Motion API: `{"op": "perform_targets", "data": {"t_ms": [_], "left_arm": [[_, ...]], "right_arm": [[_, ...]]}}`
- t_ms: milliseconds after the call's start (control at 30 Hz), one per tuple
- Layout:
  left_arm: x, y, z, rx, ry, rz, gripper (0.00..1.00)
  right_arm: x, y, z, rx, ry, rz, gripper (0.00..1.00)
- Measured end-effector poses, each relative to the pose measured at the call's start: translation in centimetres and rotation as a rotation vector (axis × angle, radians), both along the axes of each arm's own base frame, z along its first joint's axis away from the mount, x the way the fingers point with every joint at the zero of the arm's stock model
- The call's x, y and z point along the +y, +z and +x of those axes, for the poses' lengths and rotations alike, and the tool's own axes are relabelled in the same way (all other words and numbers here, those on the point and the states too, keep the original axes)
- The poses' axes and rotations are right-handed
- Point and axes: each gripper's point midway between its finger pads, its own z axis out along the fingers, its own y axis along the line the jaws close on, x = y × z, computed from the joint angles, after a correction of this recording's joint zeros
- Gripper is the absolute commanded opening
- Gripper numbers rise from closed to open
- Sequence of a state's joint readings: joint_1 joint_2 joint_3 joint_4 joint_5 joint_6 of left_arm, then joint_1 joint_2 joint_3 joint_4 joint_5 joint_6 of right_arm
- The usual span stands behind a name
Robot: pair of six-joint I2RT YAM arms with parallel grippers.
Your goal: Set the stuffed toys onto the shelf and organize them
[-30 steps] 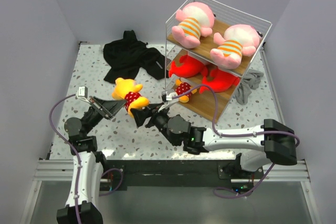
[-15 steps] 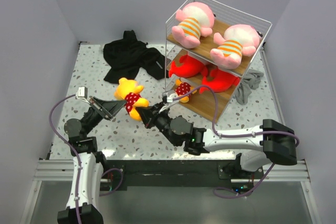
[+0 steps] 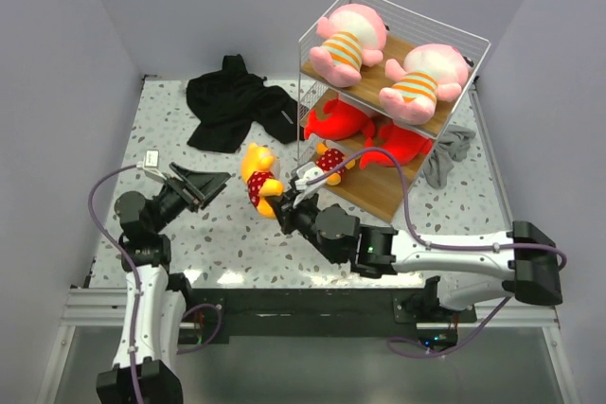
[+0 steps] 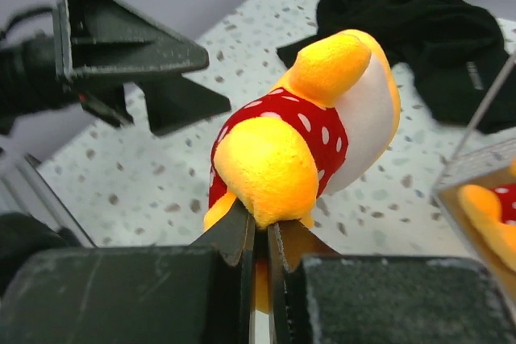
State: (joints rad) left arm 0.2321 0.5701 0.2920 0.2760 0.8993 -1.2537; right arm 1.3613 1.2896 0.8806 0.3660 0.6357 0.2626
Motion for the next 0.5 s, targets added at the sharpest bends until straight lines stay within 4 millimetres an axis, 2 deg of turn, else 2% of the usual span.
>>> {"op": "perform_targets", "data": {"t_ms": [133,333,500], "left_arm": [[0.8,-0.5,1.4,0.021,0.032,0.106,1.00],[1.8,-2.5,2.2,0.089,0.049,0.219,1.00],[2.9,-2.7,3.0,0.094,0.080,0.323,1.00]], "right_arm": [[-2.5,0.1,-0.2,-0.041,0.015,-0.201,0.00],[-6.8,-1.1,-0.4,-0.054,0.018,-0.526,0.00],[-10.7,-4.2,-0.1,-0.069,0.000,-0.841,0.00]]}}
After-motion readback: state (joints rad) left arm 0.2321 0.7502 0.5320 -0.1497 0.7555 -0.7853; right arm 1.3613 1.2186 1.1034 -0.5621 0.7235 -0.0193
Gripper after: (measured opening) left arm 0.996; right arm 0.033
